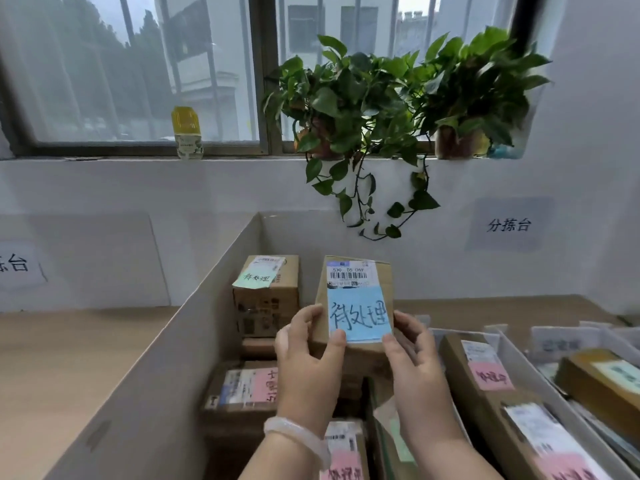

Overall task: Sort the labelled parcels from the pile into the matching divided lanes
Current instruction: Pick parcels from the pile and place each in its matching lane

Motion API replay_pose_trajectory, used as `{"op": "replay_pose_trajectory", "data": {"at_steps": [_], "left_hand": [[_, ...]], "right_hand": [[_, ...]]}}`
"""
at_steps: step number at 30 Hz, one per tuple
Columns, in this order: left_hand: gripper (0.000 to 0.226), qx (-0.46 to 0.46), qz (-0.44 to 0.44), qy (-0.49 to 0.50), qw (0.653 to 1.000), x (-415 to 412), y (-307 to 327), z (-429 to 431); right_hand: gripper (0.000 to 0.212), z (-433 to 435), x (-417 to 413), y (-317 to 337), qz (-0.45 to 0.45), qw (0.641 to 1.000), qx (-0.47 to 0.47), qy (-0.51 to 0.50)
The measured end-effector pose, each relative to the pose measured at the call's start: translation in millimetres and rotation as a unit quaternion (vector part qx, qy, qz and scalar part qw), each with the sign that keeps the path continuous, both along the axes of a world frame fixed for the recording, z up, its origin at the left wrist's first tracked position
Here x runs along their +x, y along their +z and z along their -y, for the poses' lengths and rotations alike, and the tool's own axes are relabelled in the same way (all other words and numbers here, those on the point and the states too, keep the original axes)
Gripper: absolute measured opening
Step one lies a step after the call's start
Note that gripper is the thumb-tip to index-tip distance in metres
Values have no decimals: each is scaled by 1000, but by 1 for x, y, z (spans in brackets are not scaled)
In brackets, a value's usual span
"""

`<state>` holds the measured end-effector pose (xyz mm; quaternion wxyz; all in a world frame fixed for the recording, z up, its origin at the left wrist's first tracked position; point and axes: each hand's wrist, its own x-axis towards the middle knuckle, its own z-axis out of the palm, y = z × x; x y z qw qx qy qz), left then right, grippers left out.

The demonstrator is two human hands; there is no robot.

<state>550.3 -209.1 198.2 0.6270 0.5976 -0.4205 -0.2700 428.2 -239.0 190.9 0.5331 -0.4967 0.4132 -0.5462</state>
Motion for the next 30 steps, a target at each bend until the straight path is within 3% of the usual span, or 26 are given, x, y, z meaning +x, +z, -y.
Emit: {"op": "replay_pose_trajectory", "data": {"at_steps": [9, 17, 25, 30], "left_hand": [[66, 49, 5, -214, 976, -85, -37, -92], [64, 92, 9, -312, 946, -175, -68, -141], [61, 78, 64, -342, 934, -277, -67, -210], [63, 41, 87, -369, 924, -371, -57, -247]], "right_hand": [[37, -124, -122, -22, -92, 990, 39, -100], [43, -206, -213, -39, -238, 955, 99, -148], [45, -288, -315, -52, -197, 960, 95, -177], [48, -335, -408, -35, -235, 948, 51, -207]]}}
